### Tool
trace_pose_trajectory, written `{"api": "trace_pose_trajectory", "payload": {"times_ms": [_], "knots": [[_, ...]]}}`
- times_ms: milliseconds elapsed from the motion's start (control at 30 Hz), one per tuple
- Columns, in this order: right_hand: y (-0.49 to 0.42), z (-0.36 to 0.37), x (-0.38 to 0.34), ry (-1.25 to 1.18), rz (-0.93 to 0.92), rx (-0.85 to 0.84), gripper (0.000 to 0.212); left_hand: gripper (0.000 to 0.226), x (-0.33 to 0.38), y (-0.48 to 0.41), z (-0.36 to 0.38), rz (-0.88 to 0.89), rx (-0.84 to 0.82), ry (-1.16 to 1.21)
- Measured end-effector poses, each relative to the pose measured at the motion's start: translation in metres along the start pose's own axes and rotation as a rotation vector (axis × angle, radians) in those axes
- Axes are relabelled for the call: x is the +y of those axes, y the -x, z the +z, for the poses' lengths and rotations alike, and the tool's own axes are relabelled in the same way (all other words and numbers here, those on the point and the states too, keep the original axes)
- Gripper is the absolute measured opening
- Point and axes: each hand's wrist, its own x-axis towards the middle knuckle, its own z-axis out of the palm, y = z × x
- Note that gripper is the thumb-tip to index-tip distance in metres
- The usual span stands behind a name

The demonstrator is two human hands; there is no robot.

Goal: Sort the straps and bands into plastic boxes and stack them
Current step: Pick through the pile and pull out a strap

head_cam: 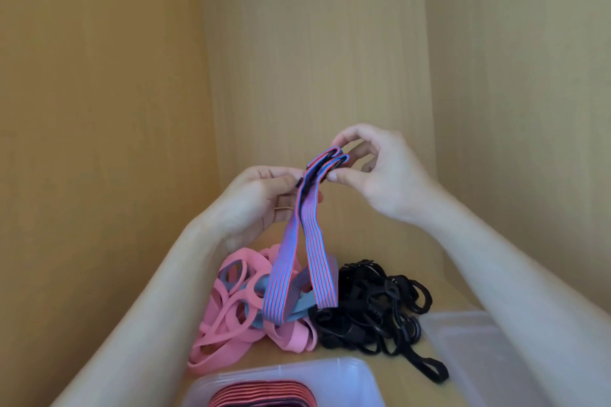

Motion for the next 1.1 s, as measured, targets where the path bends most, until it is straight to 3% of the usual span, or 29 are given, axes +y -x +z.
{"api": "trace_pose_trajectory", "payload": {"times_ms": [167,333,567,900,1100], "knots": [[0.0,-0.001,0.001,0.114,0.007,0.087,0.025,0.049,0.005,-0.001,0.002,-0.008,-0.012,0.054],[-0.001,-0.009,-0.005,0.152,-0.01,0.212,0.026,0.043,-0.002,-0.004,0.003,0.045,0.006,-0.185],[-0.001,-0.013,-0.002,0.135,0.044,0.239,0.03,0.025,-0.004,-0.005,0.0,0.054,0.065,-0.168],[-0.009,-0.026,-0.01,0.107,-0.011,0.486,0.036,0.028,0.013,0.0,0.006,0.185,0.158,-0.38],[-0.009,-0.026,-0.008,0.094,-0.031,0.508,0.034,0.035,0.009,0.0,-0.003,0.246,0.222,-0.502]]}}
